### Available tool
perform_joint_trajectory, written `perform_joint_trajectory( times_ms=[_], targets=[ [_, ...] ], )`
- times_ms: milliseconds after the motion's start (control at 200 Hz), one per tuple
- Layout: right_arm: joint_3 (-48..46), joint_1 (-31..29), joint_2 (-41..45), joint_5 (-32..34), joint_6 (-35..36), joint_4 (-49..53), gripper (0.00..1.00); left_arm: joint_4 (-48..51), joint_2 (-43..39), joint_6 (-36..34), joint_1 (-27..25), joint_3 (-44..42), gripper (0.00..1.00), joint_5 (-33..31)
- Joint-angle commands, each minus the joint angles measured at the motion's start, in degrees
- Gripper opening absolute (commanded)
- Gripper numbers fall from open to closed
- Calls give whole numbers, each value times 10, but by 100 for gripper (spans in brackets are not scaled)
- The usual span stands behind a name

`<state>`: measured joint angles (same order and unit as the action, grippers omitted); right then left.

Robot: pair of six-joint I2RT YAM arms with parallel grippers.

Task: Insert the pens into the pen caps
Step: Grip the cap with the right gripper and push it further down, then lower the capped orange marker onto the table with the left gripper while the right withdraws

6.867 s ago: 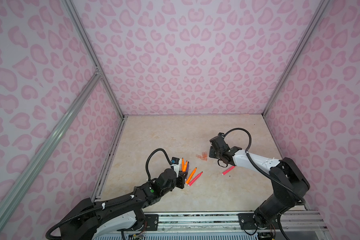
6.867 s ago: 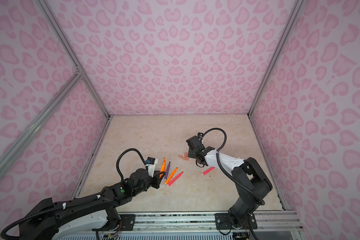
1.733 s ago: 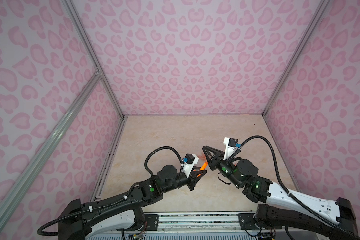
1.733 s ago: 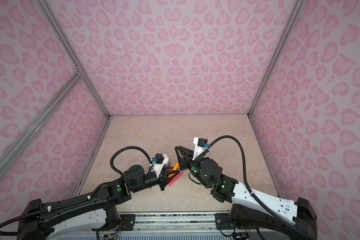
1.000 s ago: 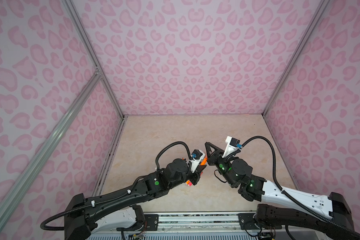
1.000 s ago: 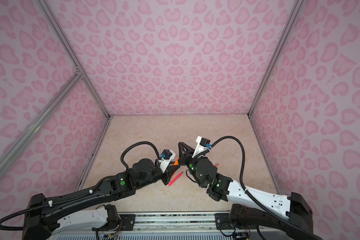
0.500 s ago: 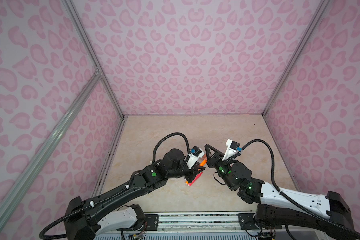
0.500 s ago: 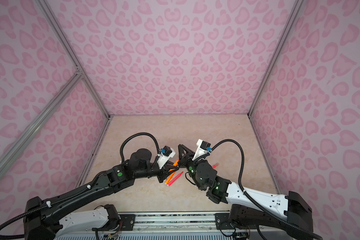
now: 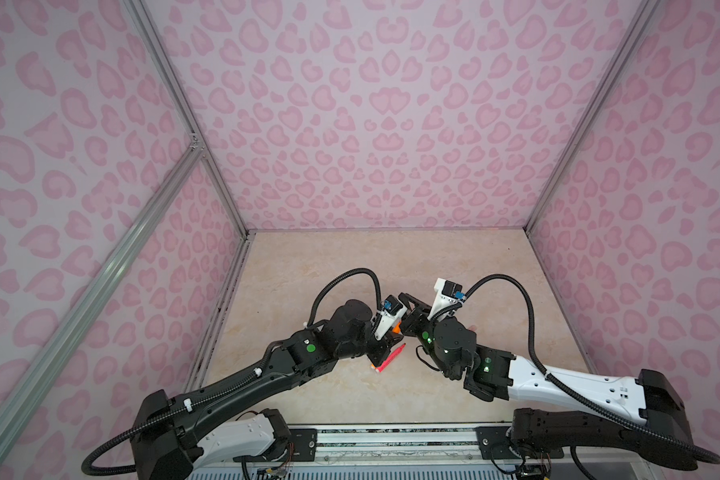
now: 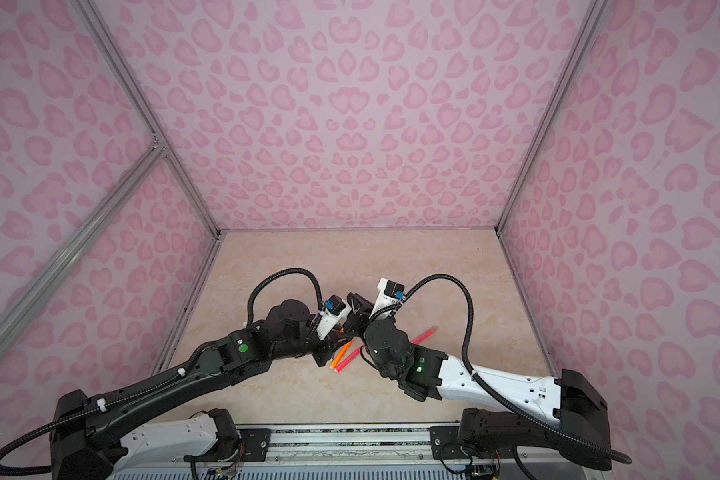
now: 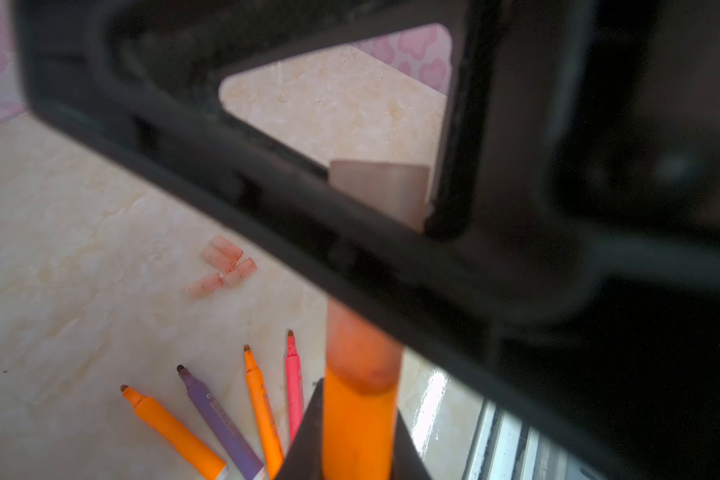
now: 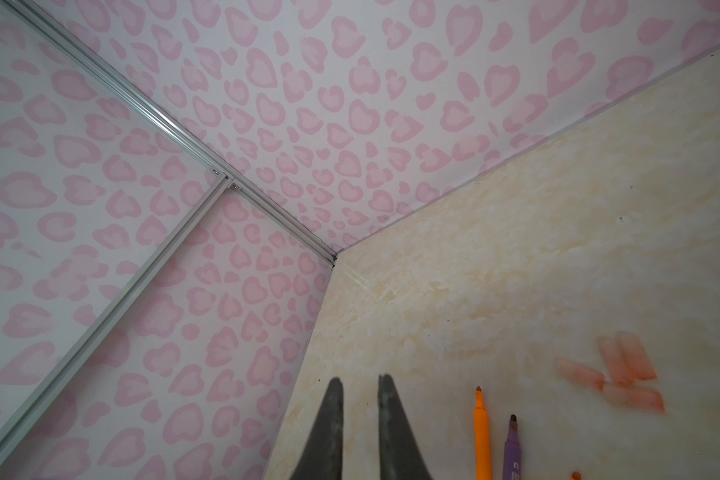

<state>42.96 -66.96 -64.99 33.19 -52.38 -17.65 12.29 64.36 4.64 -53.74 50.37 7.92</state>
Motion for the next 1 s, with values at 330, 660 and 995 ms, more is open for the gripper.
perform_joint_trajectory(
  times_ms=[330, 660, 995],
  targets=[
    [-79, -13, 117, -38, 58, 16, 13, -290, -45, 44, -15, -18, 4, -22],
    [-79, -11, 219, -41, 130, 56, 47, -335, -45, 68, -64, -94, 4, 6],
    [-78, -10, 194, -73, 131, 35, 56, -348, -16, 73, -74, -89, 4, 6]
  ],
)
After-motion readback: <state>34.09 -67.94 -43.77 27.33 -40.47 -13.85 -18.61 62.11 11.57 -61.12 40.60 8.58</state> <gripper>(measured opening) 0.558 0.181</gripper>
